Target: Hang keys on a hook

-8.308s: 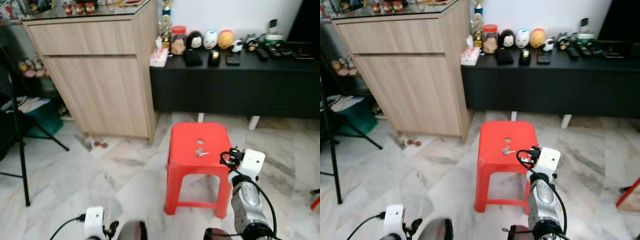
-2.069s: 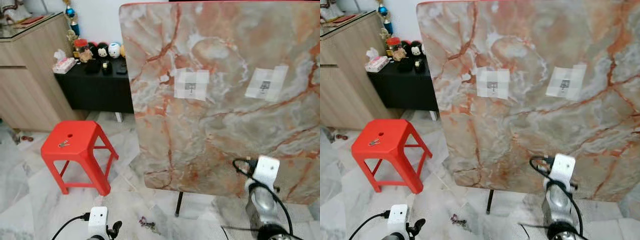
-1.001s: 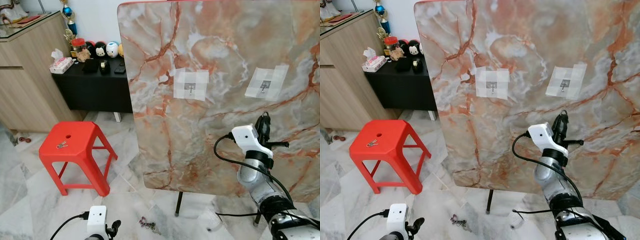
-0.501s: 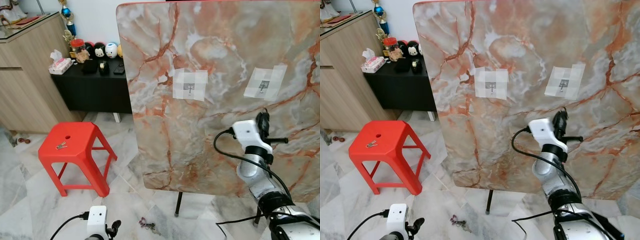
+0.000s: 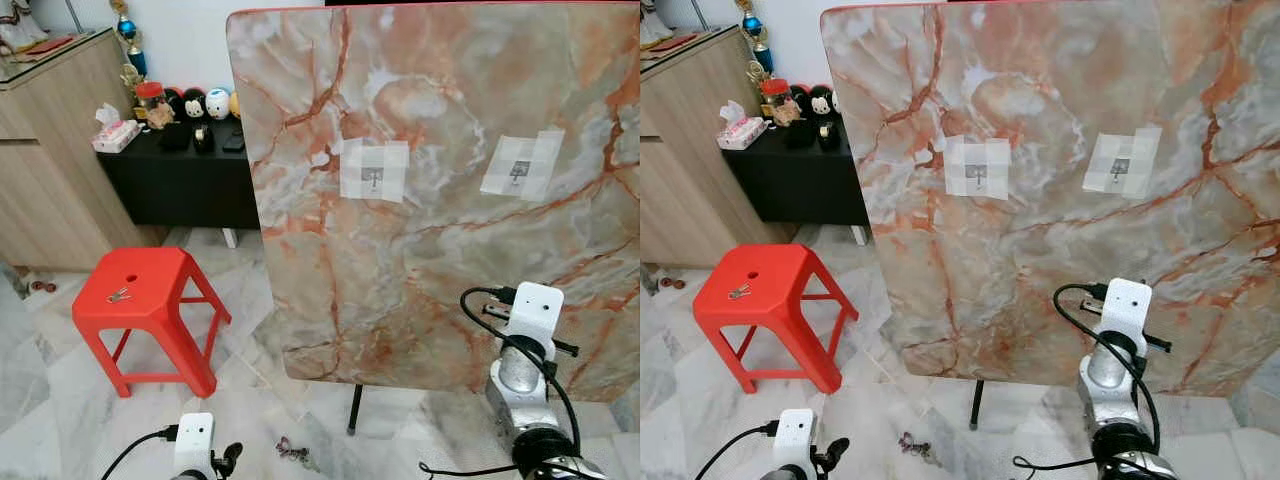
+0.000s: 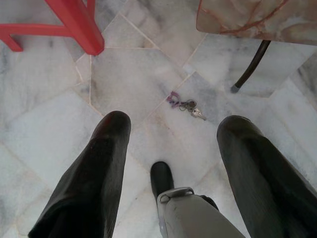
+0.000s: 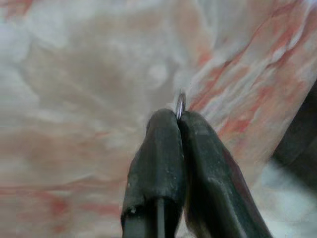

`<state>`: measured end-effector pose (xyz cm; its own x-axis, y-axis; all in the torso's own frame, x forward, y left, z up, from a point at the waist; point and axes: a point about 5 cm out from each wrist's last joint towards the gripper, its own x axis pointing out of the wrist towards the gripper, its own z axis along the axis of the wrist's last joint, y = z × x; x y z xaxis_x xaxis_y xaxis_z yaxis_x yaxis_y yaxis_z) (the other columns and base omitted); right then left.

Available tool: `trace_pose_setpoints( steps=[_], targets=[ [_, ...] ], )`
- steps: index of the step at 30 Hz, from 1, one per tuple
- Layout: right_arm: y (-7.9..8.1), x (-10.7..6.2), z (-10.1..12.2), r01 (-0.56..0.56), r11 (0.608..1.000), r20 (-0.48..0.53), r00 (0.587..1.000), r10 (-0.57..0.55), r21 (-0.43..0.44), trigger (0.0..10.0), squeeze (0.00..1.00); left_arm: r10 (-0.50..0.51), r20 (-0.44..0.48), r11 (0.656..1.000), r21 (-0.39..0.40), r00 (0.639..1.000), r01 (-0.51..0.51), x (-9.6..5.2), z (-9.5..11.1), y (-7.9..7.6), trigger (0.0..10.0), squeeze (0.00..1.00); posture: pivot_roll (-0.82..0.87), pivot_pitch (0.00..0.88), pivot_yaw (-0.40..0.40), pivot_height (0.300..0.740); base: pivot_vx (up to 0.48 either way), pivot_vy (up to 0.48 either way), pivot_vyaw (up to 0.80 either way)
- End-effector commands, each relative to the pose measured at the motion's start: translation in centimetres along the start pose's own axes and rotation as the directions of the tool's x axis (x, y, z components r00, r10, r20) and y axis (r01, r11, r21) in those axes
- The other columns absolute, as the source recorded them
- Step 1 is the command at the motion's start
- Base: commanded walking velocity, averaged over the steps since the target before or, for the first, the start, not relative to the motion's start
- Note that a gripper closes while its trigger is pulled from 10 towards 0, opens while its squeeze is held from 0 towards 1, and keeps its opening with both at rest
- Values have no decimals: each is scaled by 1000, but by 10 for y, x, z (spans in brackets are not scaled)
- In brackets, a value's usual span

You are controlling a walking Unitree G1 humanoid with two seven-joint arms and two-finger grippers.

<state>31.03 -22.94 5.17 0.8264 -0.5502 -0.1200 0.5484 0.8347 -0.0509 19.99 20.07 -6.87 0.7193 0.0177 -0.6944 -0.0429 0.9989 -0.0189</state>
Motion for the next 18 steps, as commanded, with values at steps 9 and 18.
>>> trace_pose_setpoints(
  steps=[9, 18],
  targets=[
    [-3, -9, -27, -17, 992, -170, 985, 39, 124, 10000, 0, 10, -17, 1000, 6, 1000, -9, -1, -4, 3, 10000, 0, 6, 0, 18, 740, 0, 0, 0],
    [-1, -18, -38, -38, 988, -196, 978, 68, 153, 10000, 0, 5, -19, 1000, 13, 1000, -4, -2, -4, 3, 10000, 0, 1, 0, 24, 740, 0, 0, 0]
  ],
)
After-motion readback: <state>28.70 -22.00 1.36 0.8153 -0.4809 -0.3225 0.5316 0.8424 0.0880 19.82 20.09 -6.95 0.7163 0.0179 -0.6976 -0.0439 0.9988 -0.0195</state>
